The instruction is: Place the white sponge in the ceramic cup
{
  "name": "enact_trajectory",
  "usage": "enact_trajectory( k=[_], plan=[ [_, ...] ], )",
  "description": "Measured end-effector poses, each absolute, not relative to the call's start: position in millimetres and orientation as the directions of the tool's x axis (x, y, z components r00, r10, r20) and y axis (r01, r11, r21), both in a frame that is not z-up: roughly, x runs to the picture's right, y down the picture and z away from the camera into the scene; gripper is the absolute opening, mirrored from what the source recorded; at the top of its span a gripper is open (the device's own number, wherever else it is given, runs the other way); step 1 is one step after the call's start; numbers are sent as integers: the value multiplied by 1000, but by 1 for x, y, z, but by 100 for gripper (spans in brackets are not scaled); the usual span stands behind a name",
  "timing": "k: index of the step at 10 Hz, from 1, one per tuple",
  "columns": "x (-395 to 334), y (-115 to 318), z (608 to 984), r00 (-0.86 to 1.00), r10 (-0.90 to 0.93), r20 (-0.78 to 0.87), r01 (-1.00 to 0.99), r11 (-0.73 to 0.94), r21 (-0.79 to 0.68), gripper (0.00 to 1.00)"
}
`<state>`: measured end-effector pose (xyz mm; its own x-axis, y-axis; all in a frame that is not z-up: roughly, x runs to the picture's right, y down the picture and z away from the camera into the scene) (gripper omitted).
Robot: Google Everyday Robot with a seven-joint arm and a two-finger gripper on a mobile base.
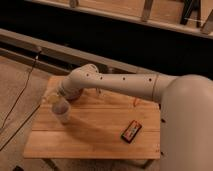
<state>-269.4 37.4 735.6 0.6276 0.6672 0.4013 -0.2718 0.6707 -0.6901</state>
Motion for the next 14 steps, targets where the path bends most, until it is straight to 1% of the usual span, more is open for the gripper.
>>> enact_trajectory(
  k=[7, 12, 13, 14],
  plan=[
    [-269, 55, 748, 660, 653, 371, -254, 659, -708, 0],
    [-275, 60, 747, 676, 634, 374, -226, 663, -714, 1],
    [-276, 60, 746, 679, 631, 375, -223, 664, -714, 7],
    [-276, 60, 746, 681, 629, 375, -221, 664, -714, 16]
  ],
)
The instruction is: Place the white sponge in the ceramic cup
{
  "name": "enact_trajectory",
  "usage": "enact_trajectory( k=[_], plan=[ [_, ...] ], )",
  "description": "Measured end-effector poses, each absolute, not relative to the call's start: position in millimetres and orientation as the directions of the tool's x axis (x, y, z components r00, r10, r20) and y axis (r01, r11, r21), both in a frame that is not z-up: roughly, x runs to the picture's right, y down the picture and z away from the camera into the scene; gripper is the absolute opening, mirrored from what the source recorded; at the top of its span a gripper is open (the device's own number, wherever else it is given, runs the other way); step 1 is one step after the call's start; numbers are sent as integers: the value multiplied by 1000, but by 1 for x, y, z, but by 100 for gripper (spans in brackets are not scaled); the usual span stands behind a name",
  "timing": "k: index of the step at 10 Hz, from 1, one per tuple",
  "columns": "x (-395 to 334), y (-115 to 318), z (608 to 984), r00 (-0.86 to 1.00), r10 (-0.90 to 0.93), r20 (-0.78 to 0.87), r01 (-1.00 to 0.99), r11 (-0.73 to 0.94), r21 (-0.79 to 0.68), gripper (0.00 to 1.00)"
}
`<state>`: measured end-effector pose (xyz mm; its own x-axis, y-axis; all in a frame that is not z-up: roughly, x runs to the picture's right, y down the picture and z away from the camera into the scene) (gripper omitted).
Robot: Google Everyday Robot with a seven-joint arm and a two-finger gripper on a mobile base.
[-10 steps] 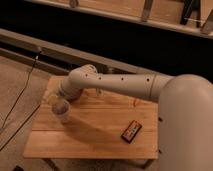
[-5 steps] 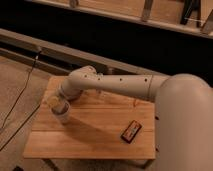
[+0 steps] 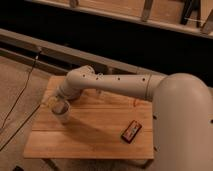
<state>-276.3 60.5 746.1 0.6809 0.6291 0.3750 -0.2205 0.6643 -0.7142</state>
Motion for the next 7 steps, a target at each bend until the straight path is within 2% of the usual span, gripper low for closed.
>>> enact_trajectory(
  k=[2, 3, 5, 6, 7],
  plan=[
    [-276, 60, 747, 682, 629, 373, -220, 663, -715, 34],
    [-276, 59, 747, 681, 630, 373, -222, 663, -715, 47],
    [-275, 59, 749, 681, 632, 370, -225, 661, -716, 66],
    [-273, 60, 751, 683, 633, 366, -228, 660, -716, 73],
    [-271, 61, 753, 685, 634, 359, -232, 657, -717, 74]
  ],
)
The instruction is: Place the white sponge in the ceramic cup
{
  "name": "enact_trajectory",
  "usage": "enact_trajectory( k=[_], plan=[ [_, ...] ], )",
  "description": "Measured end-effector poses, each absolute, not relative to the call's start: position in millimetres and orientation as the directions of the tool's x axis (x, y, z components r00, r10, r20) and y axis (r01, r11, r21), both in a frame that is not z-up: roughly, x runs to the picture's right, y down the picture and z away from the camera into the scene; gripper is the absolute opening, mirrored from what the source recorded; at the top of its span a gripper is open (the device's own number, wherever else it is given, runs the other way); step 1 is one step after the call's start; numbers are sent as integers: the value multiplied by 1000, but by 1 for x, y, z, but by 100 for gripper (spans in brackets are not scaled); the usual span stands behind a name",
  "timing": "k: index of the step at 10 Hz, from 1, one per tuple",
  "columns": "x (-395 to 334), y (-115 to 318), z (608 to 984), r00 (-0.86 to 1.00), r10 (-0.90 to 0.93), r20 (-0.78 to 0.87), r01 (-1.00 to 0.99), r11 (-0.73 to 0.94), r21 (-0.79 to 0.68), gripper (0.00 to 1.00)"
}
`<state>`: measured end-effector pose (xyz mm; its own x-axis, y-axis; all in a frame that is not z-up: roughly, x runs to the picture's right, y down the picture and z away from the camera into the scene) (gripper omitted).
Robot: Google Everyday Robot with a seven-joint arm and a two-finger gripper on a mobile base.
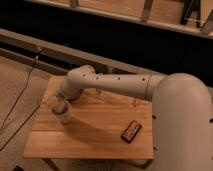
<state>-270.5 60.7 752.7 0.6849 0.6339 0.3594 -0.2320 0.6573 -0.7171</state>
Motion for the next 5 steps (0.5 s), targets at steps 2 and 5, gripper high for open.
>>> enact_trajectory(
  k=[2, 5],
  plan=[
    [-267, 64, 757, 688, 637, 346, -239, 650, -721, 74],
    [-265, 67, 759, 692, 639, 337, -241, 644, -726, 74]
  ],
)
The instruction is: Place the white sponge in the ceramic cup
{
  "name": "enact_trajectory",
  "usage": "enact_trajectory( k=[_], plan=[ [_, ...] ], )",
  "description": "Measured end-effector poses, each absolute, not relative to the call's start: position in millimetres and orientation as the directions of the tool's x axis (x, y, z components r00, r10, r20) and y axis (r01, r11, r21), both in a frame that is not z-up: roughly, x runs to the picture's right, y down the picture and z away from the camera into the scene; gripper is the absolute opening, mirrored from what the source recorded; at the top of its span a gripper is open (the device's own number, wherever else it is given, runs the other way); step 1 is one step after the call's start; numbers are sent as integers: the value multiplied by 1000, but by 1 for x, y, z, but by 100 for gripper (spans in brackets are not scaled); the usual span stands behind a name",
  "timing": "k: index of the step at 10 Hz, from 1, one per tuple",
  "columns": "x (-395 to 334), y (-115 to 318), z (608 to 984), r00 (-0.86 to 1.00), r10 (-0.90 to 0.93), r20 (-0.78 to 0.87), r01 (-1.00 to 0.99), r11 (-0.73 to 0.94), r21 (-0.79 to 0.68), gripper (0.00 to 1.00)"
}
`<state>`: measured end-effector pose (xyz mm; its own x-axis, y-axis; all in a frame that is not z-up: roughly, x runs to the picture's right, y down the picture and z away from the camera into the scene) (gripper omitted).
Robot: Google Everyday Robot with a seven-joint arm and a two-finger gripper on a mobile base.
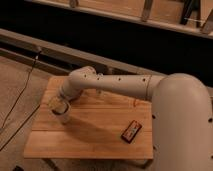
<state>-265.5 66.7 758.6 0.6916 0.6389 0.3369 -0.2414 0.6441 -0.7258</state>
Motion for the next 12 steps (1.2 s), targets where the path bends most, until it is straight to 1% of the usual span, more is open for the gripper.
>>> enact_trajectory(
  k=[7, 10, 12],
  plan=[
    [-259, 57, 758, 684, 656, 320, -273, 637, -721, 74],
    [-234, 47, 758, 708, 671, 220, -336, 594, -731, 74],
    [-210, 32, 759, 719, 683, 126, -410, 564, -717, 74]
  ],
)
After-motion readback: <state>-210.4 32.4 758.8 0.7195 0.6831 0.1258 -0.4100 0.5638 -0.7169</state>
